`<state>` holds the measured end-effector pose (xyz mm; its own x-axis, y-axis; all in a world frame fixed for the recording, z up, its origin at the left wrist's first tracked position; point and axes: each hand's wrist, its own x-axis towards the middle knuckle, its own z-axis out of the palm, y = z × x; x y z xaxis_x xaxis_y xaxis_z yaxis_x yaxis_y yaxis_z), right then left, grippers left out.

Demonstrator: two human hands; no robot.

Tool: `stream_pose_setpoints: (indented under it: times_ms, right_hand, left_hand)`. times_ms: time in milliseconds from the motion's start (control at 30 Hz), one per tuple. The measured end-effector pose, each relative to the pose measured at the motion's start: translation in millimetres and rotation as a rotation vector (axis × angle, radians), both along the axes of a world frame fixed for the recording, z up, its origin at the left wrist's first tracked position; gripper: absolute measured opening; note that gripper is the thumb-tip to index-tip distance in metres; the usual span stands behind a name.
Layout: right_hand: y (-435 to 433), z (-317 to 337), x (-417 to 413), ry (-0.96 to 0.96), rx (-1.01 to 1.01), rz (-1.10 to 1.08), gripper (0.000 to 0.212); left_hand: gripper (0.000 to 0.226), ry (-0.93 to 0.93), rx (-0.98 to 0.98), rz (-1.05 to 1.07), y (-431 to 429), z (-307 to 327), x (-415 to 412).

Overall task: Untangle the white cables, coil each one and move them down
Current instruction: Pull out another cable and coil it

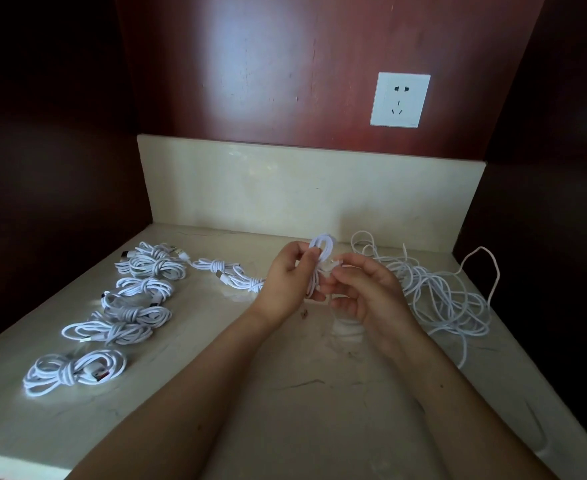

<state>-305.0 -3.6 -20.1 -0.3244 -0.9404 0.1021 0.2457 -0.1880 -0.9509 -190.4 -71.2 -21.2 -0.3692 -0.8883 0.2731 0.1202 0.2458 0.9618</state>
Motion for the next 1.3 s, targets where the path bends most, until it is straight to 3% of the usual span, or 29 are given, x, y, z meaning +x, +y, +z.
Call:
stream_pose_setpoints:
  times_ms: [267, 567, 1033, 1300]
  right_hand:
    - [-5, -6, -4, 0.003, -0.048, -0.054, 0.013]
    - [-5, -6, -8, -0.060, -0.087, -0.132, 0.015]
    - [-10, -14, -17, 0.178, -0.092, -0.136, 0.019]
    - [-11, -14, -19, 0.315, -0.144, -0.129, 0.024]
  left_hand:
    - [0.021, 0.128, 0.292, -0.165, 0, 4, 1]
    - [0.021, 0.144, 0.271, -0.261, 3, 3, -1]
    - [0.020, 0.131, 0.252, -0.269, 2, -1, 0]
    - [0.023, 0.134, 0.404, -0.343, 0, -1, 0]
